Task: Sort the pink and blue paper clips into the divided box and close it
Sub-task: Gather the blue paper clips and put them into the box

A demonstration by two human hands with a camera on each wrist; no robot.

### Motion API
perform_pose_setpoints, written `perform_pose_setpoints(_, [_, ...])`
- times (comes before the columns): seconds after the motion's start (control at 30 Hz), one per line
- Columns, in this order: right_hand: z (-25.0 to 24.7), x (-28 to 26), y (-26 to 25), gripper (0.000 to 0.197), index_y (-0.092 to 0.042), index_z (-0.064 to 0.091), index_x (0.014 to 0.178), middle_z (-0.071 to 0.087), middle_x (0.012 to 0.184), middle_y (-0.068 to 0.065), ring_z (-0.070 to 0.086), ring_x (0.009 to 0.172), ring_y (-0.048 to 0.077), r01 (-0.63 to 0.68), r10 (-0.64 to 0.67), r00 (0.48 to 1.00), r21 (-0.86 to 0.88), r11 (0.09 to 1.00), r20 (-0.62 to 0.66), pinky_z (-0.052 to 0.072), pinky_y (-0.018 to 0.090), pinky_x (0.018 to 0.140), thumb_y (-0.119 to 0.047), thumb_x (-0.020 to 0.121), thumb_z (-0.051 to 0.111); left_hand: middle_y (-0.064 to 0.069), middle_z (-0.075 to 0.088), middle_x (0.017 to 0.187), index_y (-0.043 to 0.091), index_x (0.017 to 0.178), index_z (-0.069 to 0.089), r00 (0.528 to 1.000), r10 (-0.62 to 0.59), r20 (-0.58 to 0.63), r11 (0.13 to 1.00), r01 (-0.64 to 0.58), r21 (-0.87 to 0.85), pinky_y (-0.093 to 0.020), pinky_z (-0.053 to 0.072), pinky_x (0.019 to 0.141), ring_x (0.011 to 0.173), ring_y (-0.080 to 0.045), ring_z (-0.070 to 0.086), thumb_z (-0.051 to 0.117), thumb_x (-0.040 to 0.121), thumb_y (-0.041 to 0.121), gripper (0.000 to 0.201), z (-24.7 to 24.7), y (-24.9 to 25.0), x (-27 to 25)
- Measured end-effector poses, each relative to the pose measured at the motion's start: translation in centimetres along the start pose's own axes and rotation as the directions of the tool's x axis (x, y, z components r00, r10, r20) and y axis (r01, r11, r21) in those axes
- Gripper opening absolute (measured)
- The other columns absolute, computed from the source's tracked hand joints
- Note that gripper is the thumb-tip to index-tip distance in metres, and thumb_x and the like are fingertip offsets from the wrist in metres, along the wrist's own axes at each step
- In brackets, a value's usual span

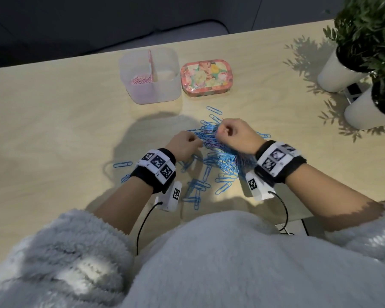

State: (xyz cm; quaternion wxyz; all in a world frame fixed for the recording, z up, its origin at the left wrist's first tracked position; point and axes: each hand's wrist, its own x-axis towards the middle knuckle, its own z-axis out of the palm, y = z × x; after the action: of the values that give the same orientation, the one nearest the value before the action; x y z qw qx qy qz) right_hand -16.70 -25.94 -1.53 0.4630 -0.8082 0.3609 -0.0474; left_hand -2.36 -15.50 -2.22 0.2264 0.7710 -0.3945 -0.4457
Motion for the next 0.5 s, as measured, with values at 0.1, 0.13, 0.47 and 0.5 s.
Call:
perform_pose_setpoints(0.1, [-2.3, -1.3, 1.0, 0.026, -0.012, 0.052, 0.066, 0.056, 0.047, -0.001, 0.039, 0.029, 0.003, -0.177, 0.209, 0.978, 0.434, 0.883, -0.026, 0.031, 0.012, 0.035, 0.005, 0.085, 0.052, -0.012, 0.054, 0.07, 0.01, 0.075, 0.059, 0.995, 0.099, 0.001, 0.978, -0.098, 0.182, -0.03, 0.036, 0.065, 0.071, -0.024, 0.049, 0.052, 0.089, 0.021, 0.019, 1.1, 0.4, -0.3])
perform_pose_setpoints(0.13, [-2.9, -1.9, 1.5, 0.025, -0.01, 0.052, 0.068, 0.058, 0.044, -0.002, 0.041, 0.027, 0.005, -0.204, 0.242, 0.97, 0.498, 0.843, -0.013, 0.032, 0.011, 0.033, 0.008, 0.086, 0.049, -0.016, 0.058, 0.077, 0.008, 0.079, 0.061, 0.991, 0.132, 0.016, 0.964, -0.132, 0.229, -0.031, 0.037, 0.068, 0.075, -0.026, 0.052, 0.05, 0.09, 0.021, 0.02, 1.5, 0.8, -0.5])
perform_pose_setpoints(0.47, [-2.8, -5.5, 5.0, 0.036, -0.014, 0.043, 0.057, 0.041, 0.045, 0.004, 0.033, 0.034, 0.011, -0.312, 0.387, 0.92, 0.483, 0.818, -0.061, 0.024, 0.016, 0.039, -0.016, 0.09, 0.057, 0.012, 0.042, 0.06, 0.016, 0.103, 0.057, 0.954, 0.263, 0.144, 0.9, -0.297, 0.32, -0.026, 0.032, 0.067, 0.071, -0.018, 0.046, 0.053, 0.09, 0.026, 0.017, 5.3, 3.5, -0.4])
perform_pose_setpoints(0.5, [-2.4, -5.4, 5.5, 0.035, -0.013, 0.046, 0.056, 0.046, 0.05, 0.007, 0.037, 0.038, 0.013, -0.304, 0.356, 0.932, 0.388, 0.87, -0.067, 0.03, 0.02, 0.043, -0.02, 0.087, 0.062, 0.011, 0.044, 0.061, 0.017, 0.104, 0.056, 0.954, 0.262, 0.144, 0.888, -0.297, 0.351, -0.026, 0.032, 0.067, 0.073, -0.019, 0.047, 0.054, 0.09, 0.027, 0.018, 5.6, 3.5, -0.3])
